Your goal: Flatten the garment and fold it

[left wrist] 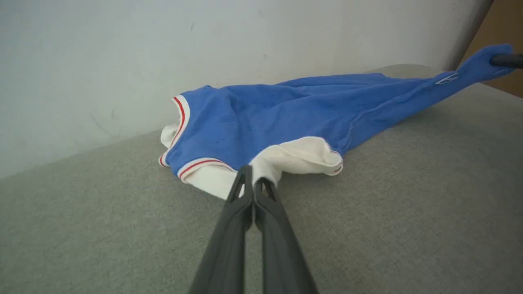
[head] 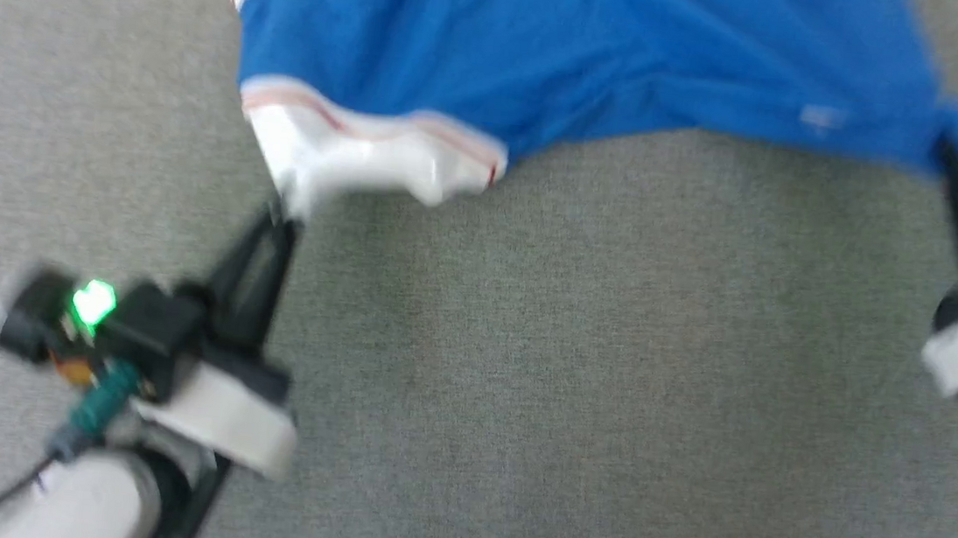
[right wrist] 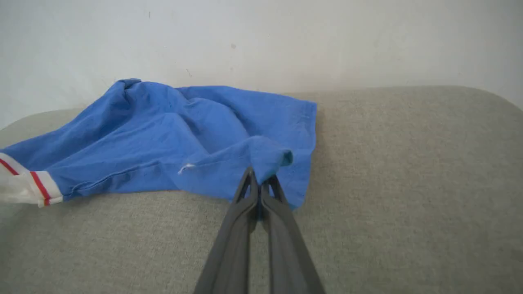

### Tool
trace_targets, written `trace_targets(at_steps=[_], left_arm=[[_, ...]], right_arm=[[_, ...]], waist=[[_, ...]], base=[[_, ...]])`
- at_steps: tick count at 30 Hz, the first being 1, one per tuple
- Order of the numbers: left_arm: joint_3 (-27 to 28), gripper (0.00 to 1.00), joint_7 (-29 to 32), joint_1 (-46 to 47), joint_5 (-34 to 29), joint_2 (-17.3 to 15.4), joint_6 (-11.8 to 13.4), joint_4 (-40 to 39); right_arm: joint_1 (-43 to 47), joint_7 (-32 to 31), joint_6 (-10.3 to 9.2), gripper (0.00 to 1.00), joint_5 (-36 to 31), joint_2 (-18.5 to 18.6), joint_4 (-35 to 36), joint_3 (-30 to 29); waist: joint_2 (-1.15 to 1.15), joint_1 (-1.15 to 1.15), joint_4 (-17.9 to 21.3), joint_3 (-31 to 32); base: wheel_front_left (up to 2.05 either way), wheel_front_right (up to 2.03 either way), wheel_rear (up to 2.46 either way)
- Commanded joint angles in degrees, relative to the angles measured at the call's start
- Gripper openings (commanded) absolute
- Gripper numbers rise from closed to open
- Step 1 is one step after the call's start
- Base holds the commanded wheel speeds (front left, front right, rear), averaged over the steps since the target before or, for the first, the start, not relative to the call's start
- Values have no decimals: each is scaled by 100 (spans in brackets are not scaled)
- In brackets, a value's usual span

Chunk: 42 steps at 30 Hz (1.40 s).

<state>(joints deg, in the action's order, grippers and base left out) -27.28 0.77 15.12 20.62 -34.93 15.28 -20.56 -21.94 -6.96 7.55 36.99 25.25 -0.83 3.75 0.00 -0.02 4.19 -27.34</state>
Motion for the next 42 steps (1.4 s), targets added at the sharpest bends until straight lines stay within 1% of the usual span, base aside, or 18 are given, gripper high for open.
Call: trace_targets(at_steps=[1, 2, 4, 8, 14, 16, 20, 26, 30, 33, 36, 40, 42], left_arm=[[-44, 0, -25, -174, 102, -9, 32, 19], [-98, 0, 20, -376, 222, -4, 21, 48], [-239, 0, 177, -707, 335, -96, -35, 122], [-442, 0, 546, -1304, 763, -210, -153, 293], [-490, 0, 989, -2028, 1572, -273, -214, 310], [-490, 0, 1162, -2241, 1843, -301, -212, 228], [-431, 0, 1374, -2598, 2267, -376, -171, 29], [-355, 0, 1564, -3099, 2776, -460, -89, -224], [-268, 0, 1652, -3492, 3084, -562, 14, -449], [-118, 0, 1561, -3739, 3190, -655, 110, -690], [94, 0, 1335, -3796, 3128, -726, 170, -917], [266, 0, 1139, -3623, 2939, -803, 153, -1084], [340, 0, 1071, -3388, 2768, -874, 95, -1143]], right_arm=[[182, 11, -6, 0, 45, 0, 6, 2], [371, 2, -6, 0, 45, 24, -1, 30], [709, -21, -6, 0, 111, 27, -45, 24], [1262, -115, -6, 0, 202, 115, -117, 14], [1969, -440, -6, 0, 378, 243, -178, -173], [2208, -584, -6, 0, 388, 321, -174, -228], [2654, -918, -6, 0, 582, 345, -129, -323], [3303, -1472, -6, 0, 712, 340, -68, -389], [3728, -1941, -6, 0, 831, 273, 77, -488], [4004, -2162, -6, 0, 876, 218, 263, -711], [4141, -2176, -6, 0, 865, 109, 479, -995], [4075, -2047, -6, 0, 719, 14, 693, -1215], [3932, -1955, -6, 0, 603, -24, 819, -1297]], waist=[[0, 2, -64, 419], [0, 2, -84, 490], [0, 2, -110, 632], [0, 2, -150, 908], [0, 2, -210, 1267], [0, 2, -241, 1369], [0, 2, -291, 1536], [0, 2, -370, 1771], [0, 2, -394, 1877], [0, 2, -414, 1912], [0, 2, -432, 1943], [0, 2, -429, 1953], [0, 2, -423, 1919]], base=[[0, 0, 0], [0, 0, 0], [0, 0, 0], [0, 0, 0], [0, 0, 0], [0, 0, 0], [0, 0, 0], [0, 0, 0], [0, 0, 0], [0, 0, 0], [0, 0, 0], [0, 0, 0], [0, 0, 0]])
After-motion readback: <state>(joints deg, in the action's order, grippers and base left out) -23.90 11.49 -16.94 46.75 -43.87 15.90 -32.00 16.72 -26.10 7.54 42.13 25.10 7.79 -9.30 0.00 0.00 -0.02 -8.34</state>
